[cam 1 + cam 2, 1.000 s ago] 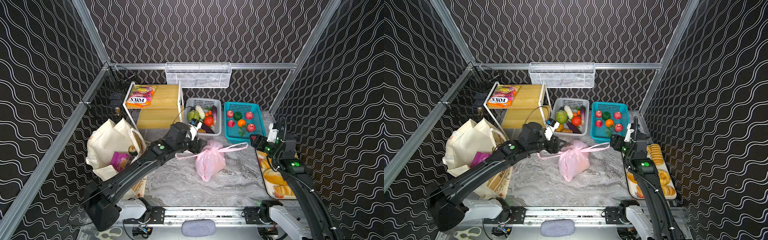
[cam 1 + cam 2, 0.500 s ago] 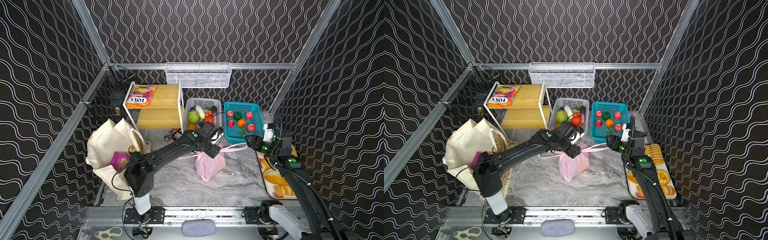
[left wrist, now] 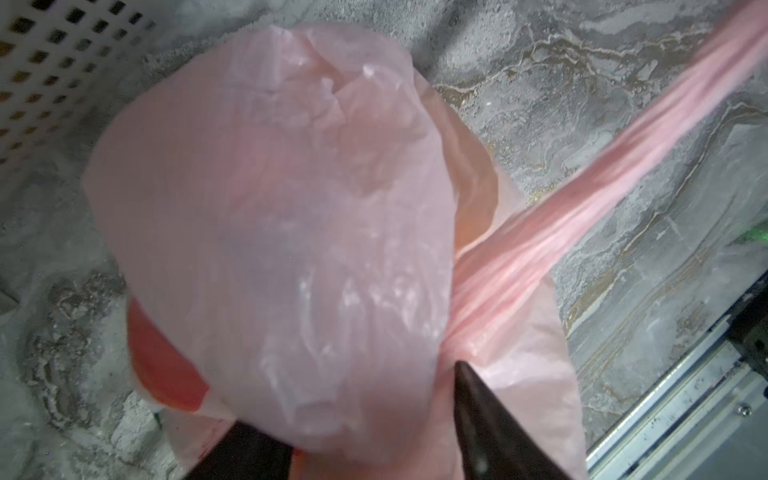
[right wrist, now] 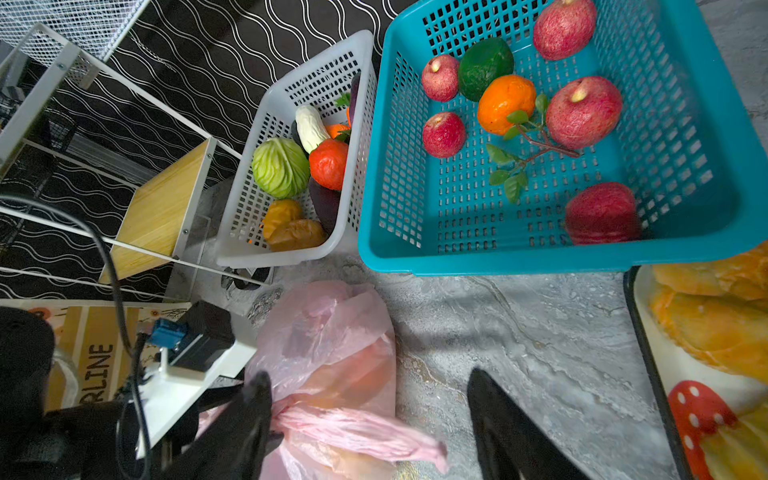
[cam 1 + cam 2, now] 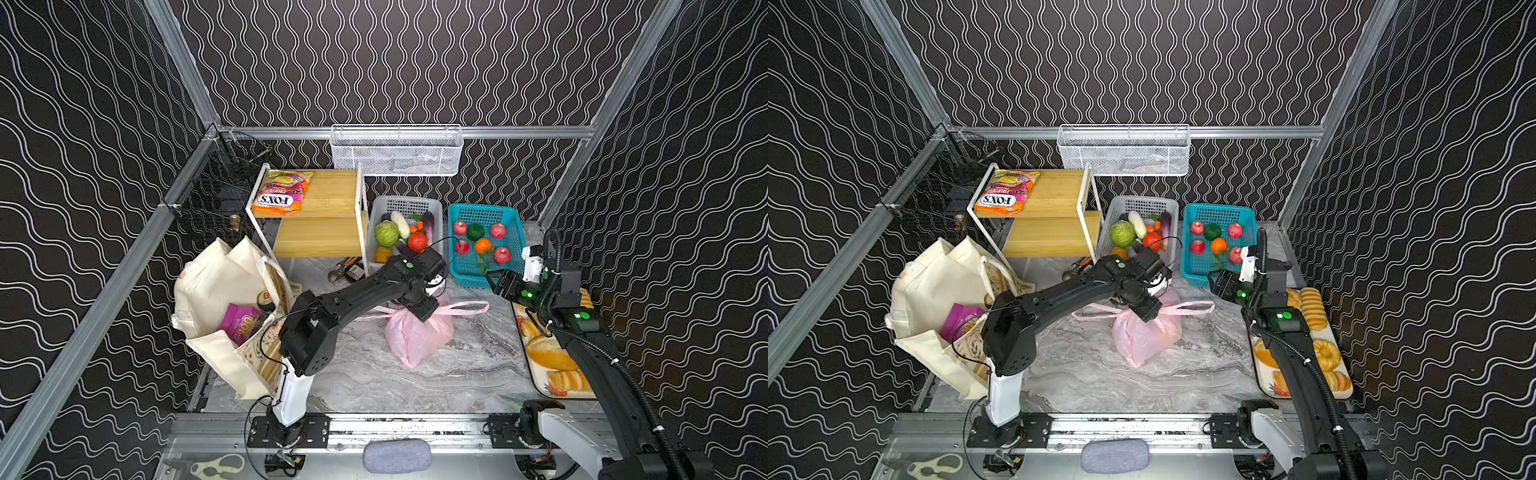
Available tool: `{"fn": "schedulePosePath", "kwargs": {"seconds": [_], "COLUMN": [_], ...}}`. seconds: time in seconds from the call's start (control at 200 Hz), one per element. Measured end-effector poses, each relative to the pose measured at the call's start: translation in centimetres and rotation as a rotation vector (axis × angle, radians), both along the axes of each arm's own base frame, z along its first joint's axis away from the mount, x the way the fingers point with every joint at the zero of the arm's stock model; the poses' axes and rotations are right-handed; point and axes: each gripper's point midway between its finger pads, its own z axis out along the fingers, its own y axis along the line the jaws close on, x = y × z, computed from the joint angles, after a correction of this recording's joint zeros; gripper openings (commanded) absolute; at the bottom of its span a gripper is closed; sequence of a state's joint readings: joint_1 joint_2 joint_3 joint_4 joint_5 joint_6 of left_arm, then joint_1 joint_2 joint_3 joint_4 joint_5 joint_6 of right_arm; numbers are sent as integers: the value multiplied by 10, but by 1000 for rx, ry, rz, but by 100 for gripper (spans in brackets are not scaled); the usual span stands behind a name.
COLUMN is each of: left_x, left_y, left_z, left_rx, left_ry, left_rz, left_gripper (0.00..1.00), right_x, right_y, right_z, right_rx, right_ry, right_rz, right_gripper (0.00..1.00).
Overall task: Place the mixed food into the grocery bags and tie them
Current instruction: 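Grasp the pink bag's knotted neck with the left gripper, then lift the pink bag with the left gripper and carry it into the cream tote bag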
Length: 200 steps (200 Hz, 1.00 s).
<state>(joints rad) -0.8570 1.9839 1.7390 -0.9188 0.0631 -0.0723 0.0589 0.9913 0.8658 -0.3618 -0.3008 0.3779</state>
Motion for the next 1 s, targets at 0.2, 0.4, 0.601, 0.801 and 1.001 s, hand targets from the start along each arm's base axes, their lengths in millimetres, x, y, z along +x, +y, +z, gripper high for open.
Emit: {"fn": "schedulePosePath", "kwargs": {"seconds": [0.2, 0.4, 0.601, 0.801, 1.001], "left_x": [-11, -23, -30, -26, -25], "left_y": [8, 27, 73, 130, 206], "left_z": [31, 90, 168, 255, 312], "left_rx": [-59, -152, -230, -242, -111], "left_ry": [-34, -138, -373, -678, -952], "left_rz": [-8, 0, 74, 184, 346], "left_gripper": [0, 0, 0, 0, 0], "right_x": [0, -2, -4, -5, -5], "right_y": [0, -2, -5, -3, -1], "right_z": [0, 8, 15, 26, 40], "right_rx": [2, 2, 8, 22, 41], "right_ry": [-1, -25, -67, -134, -213], "right_rz": [1, -11, -35, -25, -17], "right_gripper": [74, 74, 74, 74, 73]}}
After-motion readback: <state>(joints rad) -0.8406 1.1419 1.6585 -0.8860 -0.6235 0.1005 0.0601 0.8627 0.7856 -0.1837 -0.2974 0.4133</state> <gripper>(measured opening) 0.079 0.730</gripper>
